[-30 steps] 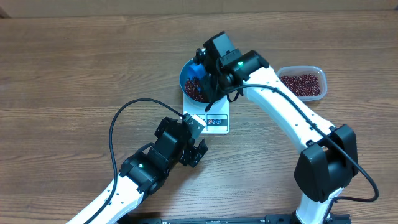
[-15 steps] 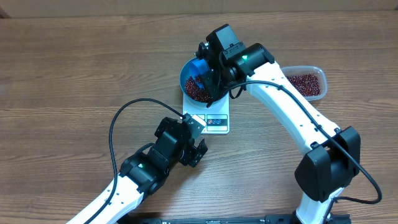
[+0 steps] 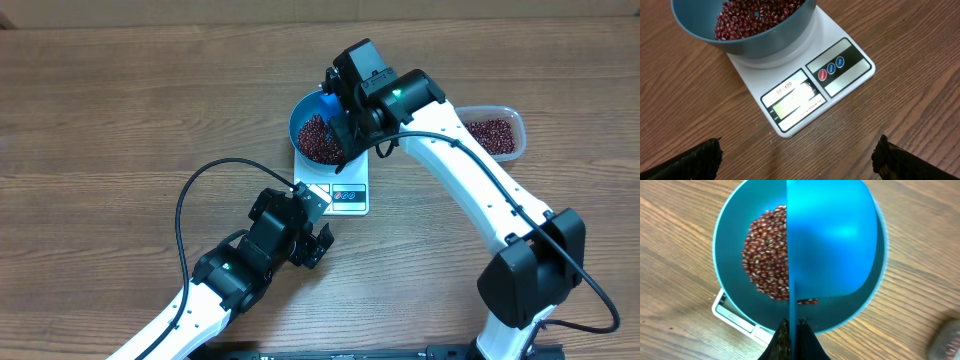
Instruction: Scoop item into bowl and weigh 150g on scale
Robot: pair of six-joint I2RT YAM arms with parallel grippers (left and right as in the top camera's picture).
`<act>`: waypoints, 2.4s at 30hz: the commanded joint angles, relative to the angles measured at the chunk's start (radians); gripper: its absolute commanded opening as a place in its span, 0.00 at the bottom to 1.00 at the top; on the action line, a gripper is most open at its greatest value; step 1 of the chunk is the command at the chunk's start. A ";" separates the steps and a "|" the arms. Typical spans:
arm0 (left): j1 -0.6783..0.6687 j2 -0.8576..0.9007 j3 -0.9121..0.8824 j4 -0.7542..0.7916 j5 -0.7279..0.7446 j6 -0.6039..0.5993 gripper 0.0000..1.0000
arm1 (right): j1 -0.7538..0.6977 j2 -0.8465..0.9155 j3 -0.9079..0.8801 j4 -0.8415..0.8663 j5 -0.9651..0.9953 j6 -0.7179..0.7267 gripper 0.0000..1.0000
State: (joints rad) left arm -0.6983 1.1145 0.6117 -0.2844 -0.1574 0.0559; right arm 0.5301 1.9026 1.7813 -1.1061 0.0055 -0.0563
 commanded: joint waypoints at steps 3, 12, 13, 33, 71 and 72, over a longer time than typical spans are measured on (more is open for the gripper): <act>0.004 -0.010 -0.006 0.000 0.001 0.011 1.00 | -0.004 -0.076 0.034 0.000 0.073 -0.005 0.04; 0.004 -0.010 -0.006 0.000 0.001 0.011 1.00 | -0.004 -0.096 0.034 0.000 0.073 -0.005 0.04; 0.004 -0.010 -0.006 0.000 0.001 0.012 1.00 | -0.004 -0.096 0.034 -0.001 0.073 -0.005 0.04; 0.004 -0.010 -0.006 0.000 0.001 0.011 1.00 | -0.001 -0.097 0.034 -0.030 0.073 -0.004 0.04; 0.004 -0.010 -0.006 0.000 0.001 0.011 0.99 | 0.012 -0.097 0.034 -0.059 -0.095 0.061 0.04; 0.004 -0.010 -0.006 0.000 0.001 0.011 1.00 | 0.012 -0.097 0.034 -0.060 -0.106 0.064 0.04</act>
State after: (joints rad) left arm -0.6983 1.1145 0.6117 -0.2844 -0.1574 0.0559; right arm 0.5377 1.8446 1.7821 -1.1656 -0.0338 -0.0288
